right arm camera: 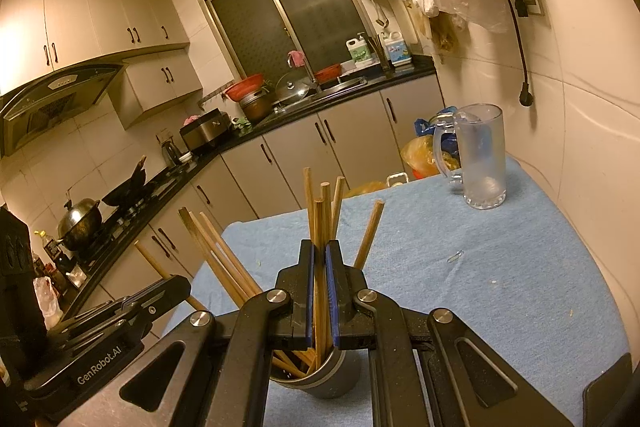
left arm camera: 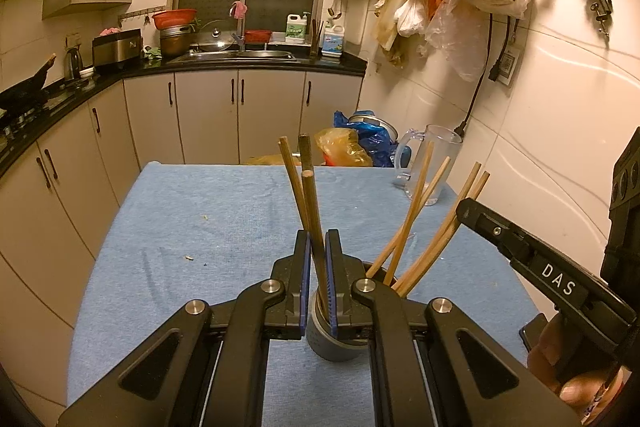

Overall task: Organize utensils
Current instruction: 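Open both tools to release the chopsticks and pull back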

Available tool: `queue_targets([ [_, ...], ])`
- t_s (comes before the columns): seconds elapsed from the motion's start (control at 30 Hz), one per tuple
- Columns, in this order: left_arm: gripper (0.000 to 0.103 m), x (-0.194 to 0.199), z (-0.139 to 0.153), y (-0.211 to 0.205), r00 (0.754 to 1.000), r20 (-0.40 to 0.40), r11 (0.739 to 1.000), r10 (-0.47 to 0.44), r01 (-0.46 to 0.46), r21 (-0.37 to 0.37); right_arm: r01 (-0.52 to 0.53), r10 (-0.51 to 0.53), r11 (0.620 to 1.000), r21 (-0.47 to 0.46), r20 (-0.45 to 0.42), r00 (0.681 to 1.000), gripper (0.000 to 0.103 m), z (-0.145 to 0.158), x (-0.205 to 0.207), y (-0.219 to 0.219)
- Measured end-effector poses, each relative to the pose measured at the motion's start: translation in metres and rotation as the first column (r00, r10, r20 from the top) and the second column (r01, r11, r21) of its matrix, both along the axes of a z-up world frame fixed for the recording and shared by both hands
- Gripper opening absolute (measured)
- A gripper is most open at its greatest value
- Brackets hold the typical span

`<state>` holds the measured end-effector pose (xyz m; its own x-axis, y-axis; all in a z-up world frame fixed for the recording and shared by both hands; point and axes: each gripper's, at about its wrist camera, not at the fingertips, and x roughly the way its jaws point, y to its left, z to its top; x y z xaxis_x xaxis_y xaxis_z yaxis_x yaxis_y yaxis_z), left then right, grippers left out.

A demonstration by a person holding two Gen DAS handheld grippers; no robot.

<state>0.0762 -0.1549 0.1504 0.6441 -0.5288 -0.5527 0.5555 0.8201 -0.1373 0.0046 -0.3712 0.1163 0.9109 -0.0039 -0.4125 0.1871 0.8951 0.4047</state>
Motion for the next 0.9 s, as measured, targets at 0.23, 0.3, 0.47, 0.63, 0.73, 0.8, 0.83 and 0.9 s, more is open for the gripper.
queue_targets([
  [0.23, 0.007, 0.002, -0.002, 0.006, 1.0, -0.002, 1.0, 0.015, -0.015, 0.008, -0.011, 0.011, 1.0, 0.017, -0.006, 1.0, 0.008, -0.003, 0.0, -0.001],
  [0.3, 0.012, 0.003, -0.002, 0.008, 1.0, -0.003, 1.0, 0.023, -0.023, 0.009, -0.01, 0.009, 1.0, 0.017, 0.001, 1.0, 0.008, -0.002, -0.003, -0.001],
  [0.47, 0.042, -0.001, 0.002, 0.016, 0.997, 0.026, 0.997, 0.075, -0.075, 0.001, 0.002, -0.002, 1.0, 0.013, 0.024, 1.0, 0.016, 0.009, -0.016, -0.003],
  [0.63, 0.069, -0.016, 0.006, 0.034, 0.985, 0.071, 0.987, 0.159, -0.16, 0.004, 0.064, -0.062, 0.996, -0.056, 0.042, 0.997, 0.051, 0.023, -0.04, 0.0],
  [0.73, 0.077, -0.032, 0.006, 0.046, 0.972, 0.112, 0.978, 0.205, -0.208, 0.011, 0.108, -0.103, 0.986, -0.123, 0.047, 0.994, 0.079, 0.027, -0.057, 0.007],
  [0.8, 0.083, -0.043, 0.004, 0.053, 0.965, 0.127, 0.972, 0.228, -0.232, 0.02, 0.134, -0.127, 0.976, -0.172, 0.049, 0.991, 0.088, 0.028, -0.069, 0.014],
  [0.83, 0.085, -0.05, 0.003, 0.057, 0.962, 0.135, 0.97, 0.237, -0.242, 0.022, 0.139, -0.133, 0.972, -0.19, 0.045, 0.99, 0.091, 0.028, -0.072, 0.016],
  [0.9, 0.085, -0.063, 0.002, 0.062, 0.954, 0.157, 0.964, 0.256, -0.263, 0.027, 0.145, -0.142, 0.965, -0.219, 0.032, 0.989, 0.097, 0.027, -0.08, 0.022],
])
